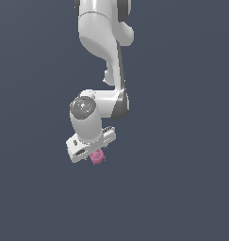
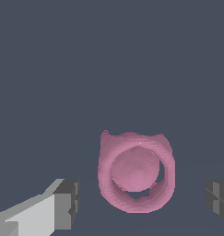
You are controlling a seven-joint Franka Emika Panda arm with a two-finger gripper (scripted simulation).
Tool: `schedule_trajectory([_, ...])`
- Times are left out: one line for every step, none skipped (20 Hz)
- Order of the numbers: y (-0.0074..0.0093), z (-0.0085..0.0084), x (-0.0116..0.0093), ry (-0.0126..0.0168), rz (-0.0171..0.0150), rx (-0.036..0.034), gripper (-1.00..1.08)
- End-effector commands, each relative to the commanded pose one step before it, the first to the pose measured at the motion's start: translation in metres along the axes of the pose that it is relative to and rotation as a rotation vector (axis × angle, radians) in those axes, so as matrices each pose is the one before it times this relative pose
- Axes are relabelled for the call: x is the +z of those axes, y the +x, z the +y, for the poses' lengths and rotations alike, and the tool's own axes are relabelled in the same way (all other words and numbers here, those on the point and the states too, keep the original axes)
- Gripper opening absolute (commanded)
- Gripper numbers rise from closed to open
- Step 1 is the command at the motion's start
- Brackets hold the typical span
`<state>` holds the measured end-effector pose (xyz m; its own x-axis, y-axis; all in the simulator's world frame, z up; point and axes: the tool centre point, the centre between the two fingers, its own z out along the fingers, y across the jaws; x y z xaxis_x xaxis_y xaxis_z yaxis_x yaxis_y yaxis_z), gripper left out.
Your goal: Pick up the object and move it to a goal position.
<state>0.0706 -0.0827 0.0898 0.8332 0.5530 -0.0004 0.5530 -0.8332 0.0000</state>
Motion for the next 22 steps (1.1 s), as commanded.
schedule_trajectory([-0.00012,-0.00001,0.00316,0.00019,-0.00017,-0.00021,1.00])
schedule_trajectory([0.00016,-0.00025,0.00280,-0.00003,0.00009,-0.00068,1.00])
schedule_trajectory([-0.00019,0.00013,0.00366,0.00000,0.00000,0.00000,1.00])
schedule_trajectory([0.00005,-0.00021,0.00440,-0.00003,0.00009,-0.00068,1.00])
schedule_trajectory([-0.00031,0.00016,0.00523,0.00000,0.00000,0.00000,1.00])
schedule_trajectory([0.00005,-0.00034,0.00590,-0.00004,0.00012,-0.00097,1.00])
schedule_trajectory([-0.00010,-0.00019,0.00619,-0.00002,0.00009,-0.00068,1.00])
schedule_trajectory([-0.00034,0.00015,0.00541,0.00000,0.00000,0.00000,1.00])
schedule_trajectory([0.00004,-0.00021,0.00447,-0.00002,0.00009,-0.00068,1.00])
schedule_trajectory([-0.00016,0.00016,0.00365,0.00000,0.00000,0.00000,1.00])
schedule_trajectory([0.00025,-0.00019,0.00271,-0.00003,0.00010,-0.00068,1.00])
schedule_trajectory([0.00006,0.00020,0.00189,0.00000,0.00000,0.00000,1.00])
schedule_trajectory([0.00019,0.00023,0.00101,0.00000,0.00000,0.00000,1.00])
schedule_trajectory([0.00032,0.00026,0.00013,0.00000,0.00000,0.00000,1.00])
schedule_trajectory([0.00035,0.00024,-0.00054,0.00000,0.00000,0.00000,1.00])
schedule_trajectory([0.00012,0.00007,-0.00027,0.00000,0.00000,0.00000,1.00])
schedule_trajectory([0.00000,0.00000,0.00000,0.00000,0.00000,0.00000,-1.00])
schedule_trajectory([0.00000,0.00000,0.00000,0.00000,0.00000,0.00000,-1.00])
schedule_trajectory([0.00000,0.00000,0.00000,0.00000,0.00000,0.00000,-1.00])
schedule_trajectory([0.00000,0.00000,0.00000,0.00000,0.00000,0.00000,-1.00])
schedule_trajectory([0.00000,0.00000,0.00000,0.00000,0.00000,0.00000,-1.00])
schedule_trajectory([0.00000,0.00000,0.00000,0.00000,0.00000,0.00000,-1.00])
